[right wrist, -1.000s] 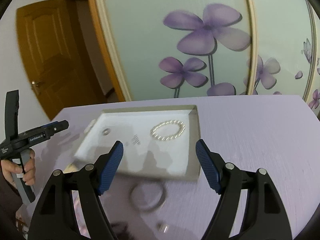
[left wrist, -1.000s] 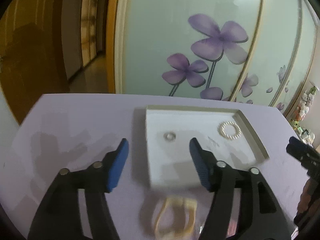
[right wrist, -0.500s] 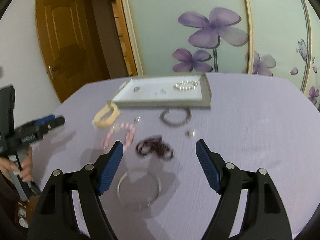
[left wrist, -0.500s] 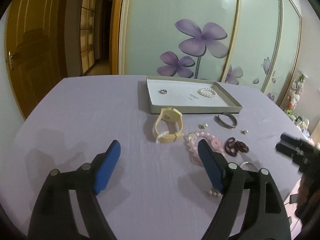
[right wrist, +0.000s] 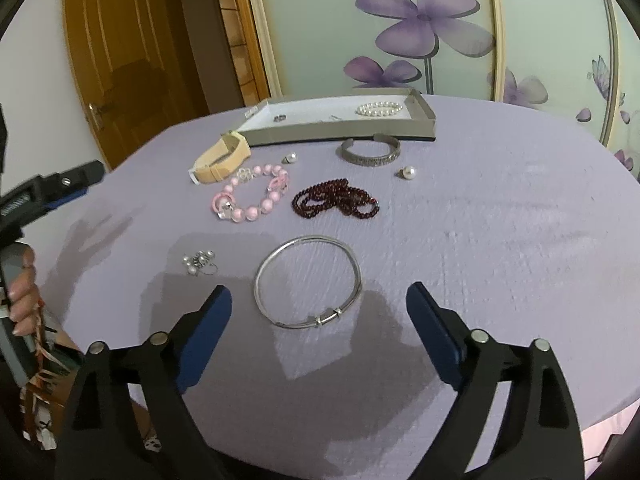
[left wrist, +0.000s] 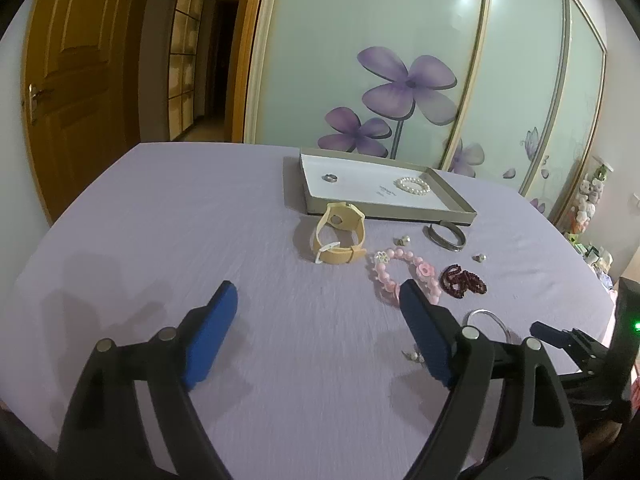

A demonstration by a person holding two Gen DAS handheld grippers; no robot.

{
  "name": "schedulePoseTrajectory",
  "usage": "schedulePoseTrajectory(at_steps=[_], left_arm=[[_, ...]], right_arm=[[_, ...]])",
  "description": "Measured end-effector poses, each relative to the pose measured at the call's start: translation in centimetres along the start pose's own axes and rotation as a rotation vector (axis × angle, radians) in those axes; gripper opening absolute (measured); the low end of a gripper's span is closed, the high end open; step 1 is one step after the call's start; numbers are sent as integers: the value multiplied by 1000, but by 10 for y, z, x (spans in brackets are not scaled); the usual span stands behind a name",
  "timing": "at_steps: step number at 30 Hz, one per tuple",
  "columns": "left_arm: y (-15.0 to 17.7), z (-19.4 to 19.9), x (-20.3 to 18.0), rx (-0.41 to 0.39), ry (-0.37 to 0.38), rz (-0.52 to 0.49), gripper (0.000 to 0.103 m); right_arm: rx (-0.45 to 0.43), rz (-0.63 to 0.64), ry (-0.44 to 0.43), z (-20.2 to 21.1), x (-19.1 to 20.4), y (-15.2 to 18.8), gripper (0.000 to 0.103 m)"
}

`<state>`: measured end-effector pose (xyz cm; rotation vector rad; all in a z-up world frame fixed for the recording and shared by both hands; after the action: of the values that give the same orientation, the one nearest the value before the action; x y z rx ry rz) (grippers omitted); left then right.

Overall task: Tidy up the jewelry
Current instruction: 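Move the right tool toward the large silver bangle, then grasp the silver bangle with the right tool while the left tool grasps the silver earrings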

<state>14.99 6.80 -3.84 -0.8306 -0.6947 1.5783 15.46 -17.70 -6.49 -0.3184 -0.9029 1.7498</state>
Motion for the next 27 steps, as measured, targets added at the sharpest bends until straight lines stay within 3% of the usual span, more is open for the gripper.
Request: schedulePoseTrajectory(at_steps=[10,14,15,27], left_arm=[[8,3,0,14,14,15,83],[11,0,-3,25,21,14,83],[12,-1,-5,28,24,14,83],[37,-24,-52,116,107,-43,83]], right_arm=[[55,53,104,-24,13,1,90],[56,62,98,-27,15,-4,81],[55,64,96,-27,15,-5,72],[28,22,99,-12,-19,-5,70]])
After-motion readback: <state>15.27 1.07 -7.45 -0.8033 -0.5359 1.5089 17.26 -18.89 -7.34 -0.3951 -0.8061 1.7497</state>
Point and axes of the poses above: each gripper's, at about its wrist camera, not at the fingertips, and z roughly against the way its jaws point, x to its left, y to its underside, the point moved 8 cm from there along -z, roughly the way its jaws point, and after that the axes turned 2 degrees about -z, right-handed, at the moved point
